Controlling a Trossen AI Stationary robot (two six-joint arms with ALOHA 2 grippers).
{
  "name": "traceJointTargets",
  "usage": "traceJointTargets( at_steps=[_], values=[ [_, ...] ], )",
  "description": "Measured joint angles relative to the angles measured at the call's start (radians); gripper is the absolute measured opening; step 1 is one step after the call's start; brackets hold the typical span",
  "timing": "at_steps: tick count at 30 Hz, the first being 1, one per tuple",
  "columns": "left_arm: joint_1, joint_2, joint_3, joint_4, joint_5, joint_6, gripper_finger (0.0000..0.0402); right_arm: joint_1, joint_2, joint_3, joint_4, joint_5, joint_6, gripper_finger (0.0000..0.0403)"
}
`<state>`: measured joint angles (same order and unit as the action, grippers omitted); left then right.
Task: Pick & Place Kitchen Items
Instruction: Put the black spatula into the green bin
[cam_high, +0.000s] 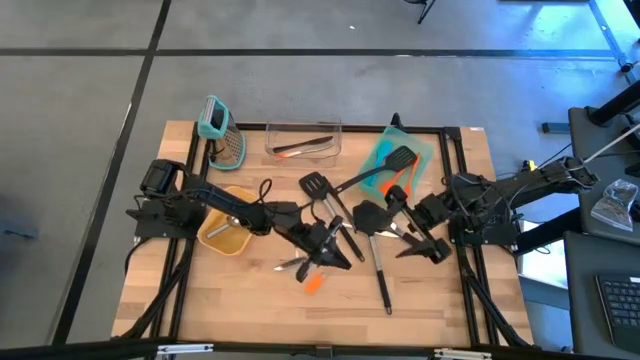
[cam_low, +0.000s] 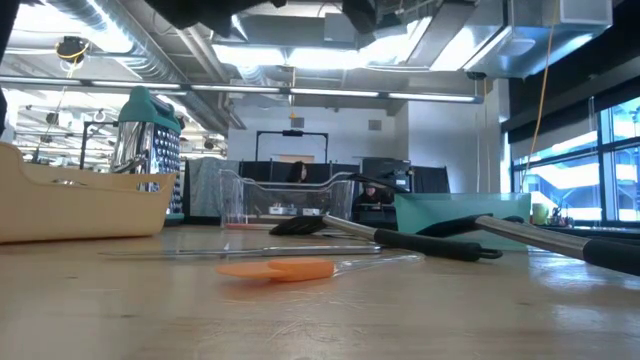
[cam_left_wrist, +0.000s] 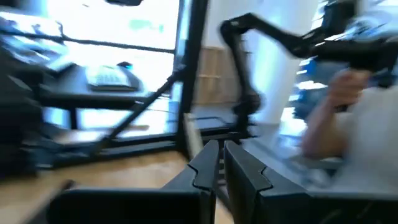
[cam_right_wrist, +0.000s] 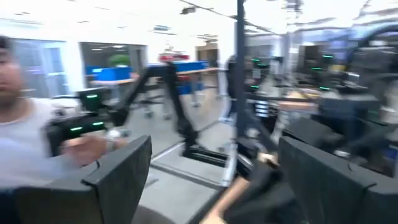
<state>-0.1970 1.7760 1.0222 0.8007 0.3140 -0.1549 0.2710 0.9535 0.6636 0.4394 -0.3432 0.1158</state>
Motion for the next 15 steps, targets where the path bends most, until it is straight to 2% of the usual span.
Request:
traceJointTargets(
  at_steps=[4, 7, 10, 12, 15],
  values=[
    [-0.031, 0.000, 0.000, -0.026, -0.145, 0.102, 0.0019, 0.007, 0.000, 0.000, 0.018, -0.126, 0.016, 0.0351],
    [-0.066, 0.022, 0.000, -0.046, -0.280, 0.195, 0.0019, 0.026, 0.000, 0.000, 0.027, -0.141, 0.077, 0.0351],
    [-0.093, 0.071, 0.000, -0.021, -0.424, 0.253, 0.0019, 0.045, 0.000, 0.000, 0.055, -0.169, 0.058, 0.0351],
    [-0.093, 0.100, 0.012, -0.012, -0.461, 0.253, 0.0019, 0.055, -0.006, 0.000, 0.058, -0.176, 0.031, 0.0351],
    [-0.087, 0.157, 0.069, -0.053, -0.446, 0.231, 0.0019, 0.062, -0.031, 0.000, 0.056, -0.177, 0.002, 0.0351]
  ],
)
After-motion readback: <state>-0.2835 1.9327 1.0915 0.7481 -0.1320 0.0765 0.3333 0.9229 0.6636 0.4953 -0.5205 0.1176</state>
